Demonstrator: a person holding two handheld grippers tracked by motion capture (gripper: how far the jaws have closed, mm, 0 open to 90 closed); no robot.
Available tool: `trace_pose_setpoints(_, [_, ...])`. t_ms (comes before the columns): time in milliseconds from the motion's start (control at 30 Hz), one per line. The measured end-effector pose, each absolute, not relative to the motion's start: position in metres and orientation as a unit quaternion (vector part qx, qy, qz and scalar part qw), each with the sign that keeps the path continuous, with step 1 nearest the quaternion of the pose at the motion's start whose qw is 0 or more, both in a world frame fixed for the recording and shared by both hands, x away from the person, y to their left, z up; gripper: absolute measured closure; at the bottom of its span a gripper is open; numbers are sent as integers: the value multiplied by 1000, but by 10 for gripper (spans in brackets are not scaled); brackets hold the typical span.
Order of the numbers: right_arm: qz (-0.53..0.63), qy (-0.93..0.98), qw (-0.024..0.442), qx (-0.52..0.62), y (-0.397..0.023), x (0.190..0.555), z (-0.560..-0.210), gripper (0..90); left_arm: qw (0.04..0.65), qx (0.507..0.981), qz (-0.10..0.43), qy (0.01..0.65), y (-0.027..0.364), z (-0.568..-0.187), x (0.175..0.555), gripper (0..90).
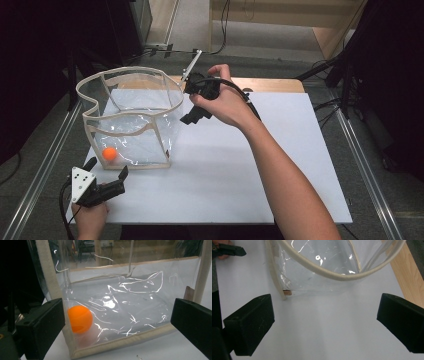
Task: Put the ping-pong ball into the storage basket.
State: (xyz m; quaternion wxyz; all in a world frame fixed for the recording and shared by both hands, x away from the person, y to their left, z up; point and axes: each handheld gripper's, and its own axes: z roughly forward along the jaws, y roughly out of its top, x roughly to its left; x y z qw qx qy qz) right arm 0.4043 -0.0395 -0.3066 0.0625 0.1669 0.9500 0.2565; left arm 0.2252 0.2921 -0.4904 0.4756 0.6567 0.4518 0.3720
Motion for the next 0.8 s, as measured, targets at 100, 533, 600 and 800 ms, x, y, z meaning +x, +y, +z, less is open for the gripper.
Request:
trace_pose_setpoints(100, [257, 949, 63, 171, -42, 403, -310, 0, 475, 657, 372, 452, 292, -490, 225, 0])
trace_pose_setpoints(533, [253, 950, 55, 175, -52, 397, -328, 0, 476, 656, 372, 452, 292, -490, 225, 0])
trace_pose_setpoints(600, [252, 950, 56, 175, -54, 396, -331, 0, 477, 656, 372, 452, 292, -490, 225, 0])
trace_pose_setpoints(800, [254, 949, 55, 177, -59, 395, -339, 0, 475, 658, 371, 452, 292, -490, 225, 0])
